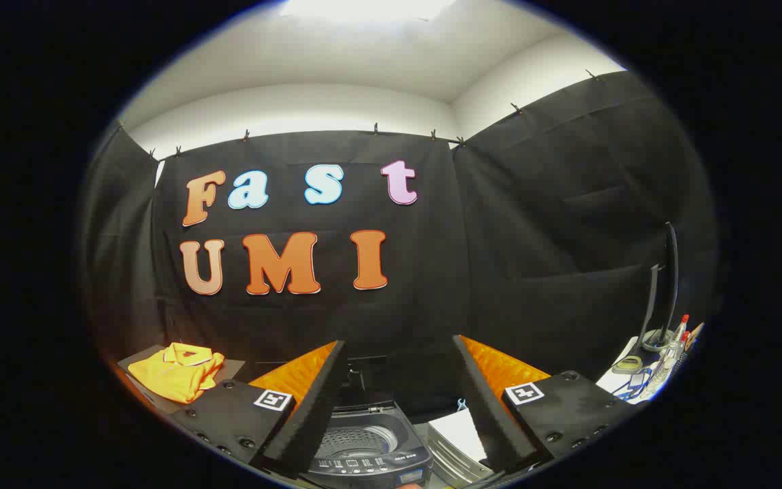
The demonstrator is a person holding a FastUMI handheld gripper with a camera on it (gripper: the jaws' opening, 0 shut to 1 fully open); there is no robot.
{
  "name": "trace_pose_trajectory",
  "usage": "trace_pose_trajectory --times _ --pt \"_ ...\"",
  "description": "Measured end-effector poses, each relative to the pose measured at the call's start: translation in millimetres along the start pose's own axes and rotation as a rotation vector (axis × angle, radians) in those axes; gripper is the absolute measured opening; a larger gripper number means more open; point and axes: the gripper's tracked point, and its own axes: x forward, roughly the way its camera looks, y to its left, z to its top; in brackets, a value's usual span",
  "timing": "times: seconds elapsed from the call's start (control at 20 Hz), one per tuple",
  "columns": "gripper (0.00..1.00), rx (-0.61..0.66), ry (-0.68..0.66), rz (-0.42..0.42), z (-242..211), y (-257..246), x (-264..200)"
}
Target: Put the clothes into the washing machine and then close the washing machine lid.
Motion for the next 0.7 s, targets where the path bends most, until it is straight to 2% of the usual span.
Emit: trace_pose_trajectory --times 0.7 --pt "0.98 0.017 0.013 -0.004 -4.7 -0.8 10.0"
